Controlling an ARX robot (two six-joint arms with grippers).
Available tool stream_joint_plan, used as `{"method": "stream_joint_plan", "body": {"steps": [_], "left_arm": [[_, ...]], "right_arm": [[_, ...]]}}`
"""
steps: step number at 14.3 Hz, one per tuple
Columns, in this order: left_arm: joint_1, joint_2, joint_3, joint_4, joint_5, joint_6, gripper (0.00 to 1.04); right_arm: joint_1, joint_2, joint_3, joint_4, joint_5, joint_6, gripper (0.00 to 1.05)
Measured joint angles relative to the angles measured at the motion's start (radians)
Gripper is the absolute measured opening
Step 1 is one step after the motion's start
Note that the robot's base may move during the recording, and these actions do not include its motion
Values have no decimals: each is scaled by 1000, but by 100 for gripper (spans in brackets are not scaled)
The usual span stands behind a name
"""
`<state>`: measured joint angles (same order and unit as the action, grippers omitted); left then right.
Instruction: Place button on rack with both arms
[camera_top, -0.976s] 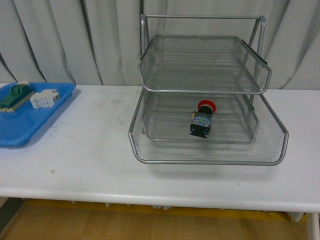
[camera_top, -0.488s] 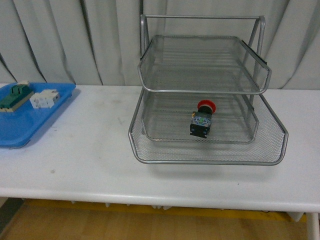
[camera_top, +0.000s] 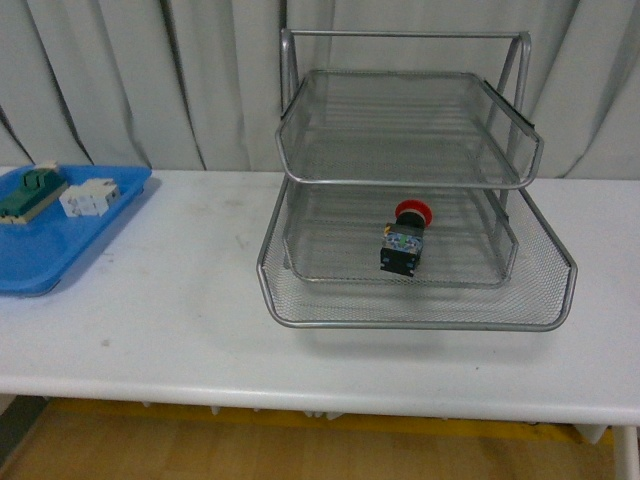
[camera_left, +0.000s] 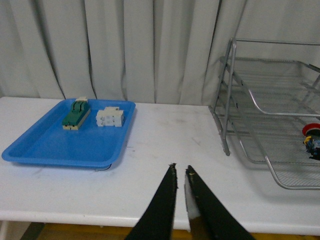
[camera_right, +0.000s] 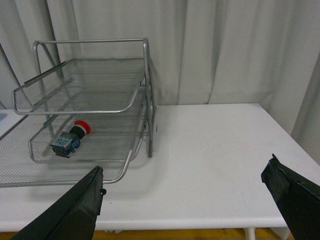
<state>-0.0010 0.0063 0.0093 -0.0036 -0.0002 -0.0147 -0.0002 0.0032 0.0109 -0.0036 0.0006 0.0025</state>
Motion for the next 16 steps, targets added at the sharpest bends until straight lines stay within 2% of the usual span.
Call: {"method": "stream_joint_plan", "body": {"steps": [2, 3, 5, 9, 10, 11, 12, 14, 16], "left_arm": [[0, 0, 0, 0, 0, 0, 27], [0, 0, 0, 0, 0, 0, 40], [0, 0, 0, 0, 0, 0, 63], [0, 0, 0, 0, 0, 0, 97], [0, 0, 0, 0, 0, 1, 99], [0, 0, 0, 0, 0, 1, 98], [0, 0, 0, 0, 0, 1, 98], [0, 0, 0, 0, 0, 1, 98], [0, 0, 0, 0, 0, 1, 98]], "right_arm": [[0, 0, 0, 0, 0, 0, 98], [0, 0, 0, 2, 0, 1, 98], [-1, 141, 8, 192, -10, 35, 98], [51, 668, 131, 621, 11, 76, 98], [61, 829, 214, 698, 16, 92, 98], [99, 1226, 479, 549, 18, 149, 98], [129, 1389, 600, 433, 5, 165, 98], [191, 1533, 759, 291, -5, 177, 97], [270, 1589, 827, 187, 1, 169, 73]]}}
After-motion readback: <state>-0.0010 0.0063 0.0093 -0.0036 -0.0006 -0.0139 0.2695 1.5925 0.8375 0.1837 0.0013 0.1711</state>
